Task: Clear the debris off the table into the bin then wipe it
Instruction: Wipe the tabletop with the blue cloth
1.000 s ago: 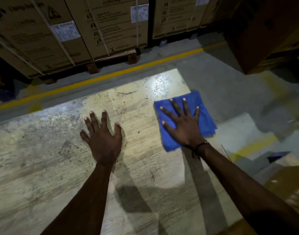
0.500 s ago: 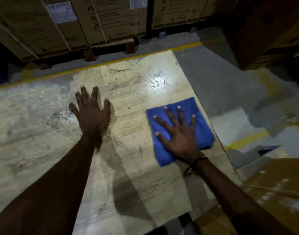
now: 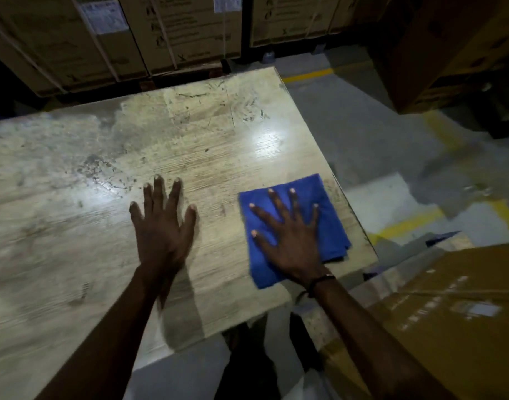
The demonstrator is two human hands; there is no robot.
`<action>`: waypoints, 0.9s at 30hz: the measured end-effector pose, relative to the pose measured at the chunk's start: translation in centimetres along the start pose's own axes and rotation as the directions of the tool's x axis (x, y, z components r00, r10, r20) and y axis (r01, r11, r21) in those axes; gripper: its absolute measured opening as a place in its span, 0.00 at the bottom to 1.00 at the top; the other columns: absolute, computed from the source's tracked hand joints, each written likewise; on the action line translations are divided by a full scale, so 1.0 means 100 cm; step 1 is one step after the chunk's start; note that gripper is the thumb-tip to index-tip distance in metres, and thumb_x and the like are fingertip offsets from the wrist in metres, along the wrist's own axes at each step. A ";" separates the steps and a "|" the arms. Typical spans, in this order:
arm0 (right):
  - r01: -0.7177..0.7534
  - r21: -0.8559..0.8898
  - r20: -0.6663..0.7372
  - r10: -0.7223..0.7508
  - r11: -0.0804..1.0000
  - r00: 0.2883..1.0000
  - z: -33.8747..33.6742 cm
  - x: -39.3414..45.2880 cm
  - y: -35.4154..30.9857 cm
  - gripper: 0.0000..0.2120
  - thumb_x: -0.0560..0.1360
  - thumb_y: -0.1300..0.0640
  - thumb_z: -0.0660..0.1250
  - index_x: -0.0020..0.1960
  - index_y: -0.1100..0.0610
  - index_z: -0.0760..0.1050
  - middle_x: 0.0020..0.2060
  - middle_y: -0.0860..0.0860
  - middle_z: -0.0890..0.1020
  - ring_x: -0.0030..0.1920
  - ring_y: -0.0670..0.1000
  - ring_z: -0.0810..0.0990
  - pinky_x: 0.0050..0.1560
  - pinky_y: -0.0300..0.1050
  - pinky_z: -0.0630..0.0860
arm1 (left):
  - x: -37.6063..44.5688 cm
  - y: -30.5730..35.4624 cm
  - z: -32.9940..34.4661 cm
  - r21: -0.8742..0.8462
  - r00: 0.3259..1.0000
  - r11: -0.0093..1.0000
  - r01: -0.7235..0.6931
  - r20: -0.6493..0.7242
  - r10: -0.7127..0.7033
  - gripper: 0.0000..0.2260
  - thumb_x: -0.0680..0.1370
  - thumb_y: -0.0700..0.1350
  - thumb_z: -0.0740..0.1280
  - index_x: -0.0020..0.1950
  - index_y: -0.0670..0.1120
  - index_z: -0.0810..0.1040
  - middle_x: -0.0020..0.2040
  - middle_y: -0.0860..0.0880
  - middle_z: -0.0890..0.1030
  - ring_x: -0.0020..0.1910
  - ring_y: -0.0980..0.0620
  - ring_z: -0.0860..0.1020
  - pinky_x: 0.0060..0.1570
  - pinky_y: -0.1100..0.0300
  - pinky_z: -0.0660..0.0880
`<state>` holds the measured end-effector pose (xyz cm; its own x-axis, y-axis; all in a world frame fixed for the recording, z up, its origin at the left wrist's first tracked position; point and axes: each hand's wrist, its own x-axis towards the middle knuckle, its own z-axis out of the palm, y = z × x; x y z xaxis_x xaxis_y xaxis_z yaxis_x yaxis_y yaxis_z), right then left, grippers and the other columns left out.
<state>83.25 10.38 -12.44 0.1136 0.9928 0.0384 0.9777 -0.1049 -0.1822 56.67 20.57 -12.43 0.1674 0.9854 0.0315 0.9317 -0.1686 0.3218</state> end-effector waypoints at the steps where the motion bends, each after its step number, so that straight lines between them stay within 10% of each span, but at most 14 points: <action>1: -0.063 -0.044 -0.009 0.063 0.997 0.998 -0.002 -0.005 0.017 0.29 0.80 0.29 0.52 0.80 0.29 0.53 0.84 0.40 0.48 0.84 0.54 0.42 0.76 0.76 0.44 | -0.018 0.000 -0.003 -0.019 1.000 1.000 0.004 0.015 -0.003 0.29 0.85 0.64 0.49 0.86 0.60 0.49 0.87 0.50 0.45 0.86 0.47 0.43 0.80 0.35 0.44; 7: -0.262 0.002 -0.016 0.262 0.965 0.965 -0.007 0.030 0.044 0.30 0.79 0.28 0.49 0.81 0.32 0.55 0.84 0.44 0.52 0.84 0.60 0.46 0.71 0.83 0.47 | -0.085 -0.002 -0.009 0.008 0.998 0.999 0.048 0.042 -0.048 0.30 0.85 0.65 0.46 0.86 0.59 0.48 0.87 0.50 0.44 0.85 0.48 0.41 0.81 0.36 0.43; 14: 0.131 -0.024 -0.054 -0.132 0.991 0.990 0.018 -0.048 -0.068 0.28 0.82 0.31 0.52 0.81 0.33 0.56 0.84 0.45 0.51 0.84 0.59 0.43 0.74 0.78 0.42 | -0.087 -0.007 -0.005 -0.025 0.999 0.999 0.036 0.002 -0.036 0.30 0.84 0.65 0.50 0.86 0.59 0.52 0.87 0.49 0.47 0.86 0.48 0.44 0.81 0.35 0.45; 24: -0.174 0.045 -0.015 0.175 0.984 0.985 0.009 0.015 -0.034 0.30 0.79 0.28 0.52 0.80 0.30 0.56 0.84 0.44 0.53 0.84 0.60 0.46 0.72 0.82 0.44 | -0.087 -0.008 -0.001 -0.023 1.000 0.999 0.027 -0.013 -0.027 0.29 0.85 0.64 0.50 0.86 0.58 0.53 0.87 0.48 0.47 0.86 0.46 0.45 0.81 0.35 0.45; 27: 0.013 -0.009 -0.019 -0.013 1.000 1.000 0.022 0.012 -0.092 0.30 0.80 0.29 0.51 0.80 0.32 0.56 0.84 0.46 0.54 0.84 0.61 0.47 0.72 0.81 0.44 | -0.085 -0.011 0.001 -0.012 1.000 1.000 0.020 -0.009 -0.021 0.29 0.85 0.62 0.50 0.85 0.55 0.56 0.87 0.47 0.49 0.86 0.45 0.48 0.80 0.35 0.47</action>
<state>73.96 12.67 -12.91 0.1042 0.9928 0.0591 0.9806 -0.0926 -0.1726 54.29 12.40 -13.12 0.1454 0.9888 0.0331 0.9310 -0.1481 0.3336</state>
